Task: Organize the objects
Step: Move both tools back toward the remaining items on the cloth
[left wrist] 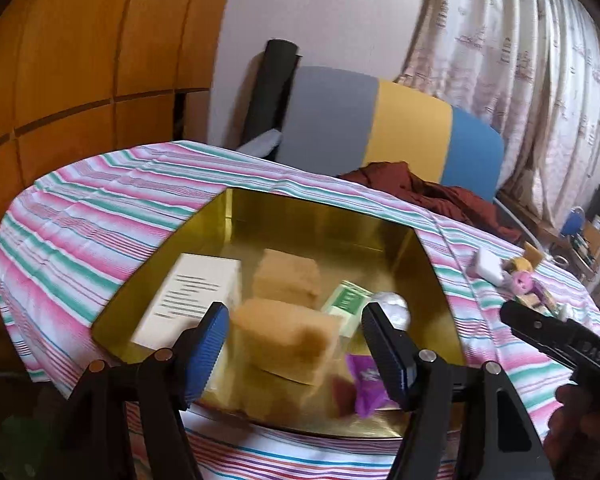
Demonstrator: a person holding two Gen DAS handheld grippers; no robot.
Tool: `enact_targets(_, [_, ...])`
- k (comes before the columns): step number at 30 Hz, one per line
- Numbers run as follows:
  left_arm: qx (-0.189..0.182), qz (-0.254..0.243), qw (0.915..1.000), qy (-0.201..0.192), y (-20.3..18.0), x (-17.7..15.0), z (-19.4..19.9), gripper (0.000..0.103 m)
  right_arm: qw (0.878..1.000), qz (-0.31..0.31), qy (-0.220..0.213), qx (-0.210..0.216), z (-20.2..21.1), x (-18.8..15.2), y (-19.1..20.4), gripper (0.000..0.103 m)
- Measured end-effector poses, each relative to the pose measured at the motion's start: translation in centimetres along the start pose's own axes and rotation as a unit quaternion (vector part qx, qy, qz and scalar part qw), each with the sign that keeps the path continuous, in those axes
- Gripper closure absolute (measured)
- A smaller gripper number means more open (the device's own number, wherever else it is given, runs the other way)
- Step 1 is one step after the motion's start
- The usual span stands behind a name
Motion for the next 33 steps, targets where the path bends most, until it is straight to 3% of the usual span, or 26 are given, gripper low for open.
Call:
enact_targets(9, [-0.072, -0.063, 0.9954, -0.006, -7.2, 0.3, 0.9, 0.033, 0.999, -0.008, 0.000, -0.044, 1.4, 0.3, -5.1, 0.019])
enact_targets(22, [-0.174, -0.145, 0.9723, 0.058, -18.3, -2.0, -0.2, 0.033, 0.992, -0.057, -0.014, -0.111, 4.4, 1.2, -14.3, 0.019])
enact_targets(28, [-0.184, -0.157, 0.9664, 0.087, -20.6, -3.3, -1.3, 0.033, 0.985, -0.081, -0.027, -0.153, 6.0, 3.1, -19.4, 0.016])
enact_targets(33, [-0.183, -0.148, 0.9666, 0.102, -21.1, -4.2, -1.7, 0.033, 0.969, -0.136, -0.043, -0.203, 5.7, 6.8, -23.7, 0.015])
Point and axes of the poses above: each gripper's, at about its wrist camera, not at the fingertips, and z roughly against the way its jaws point, y to its left, x to its top, the point moved 9 cm from there along -z, roughly the way its jaws point, and after that the axes turned 4 degrees about -z, right-handed, at the moved point
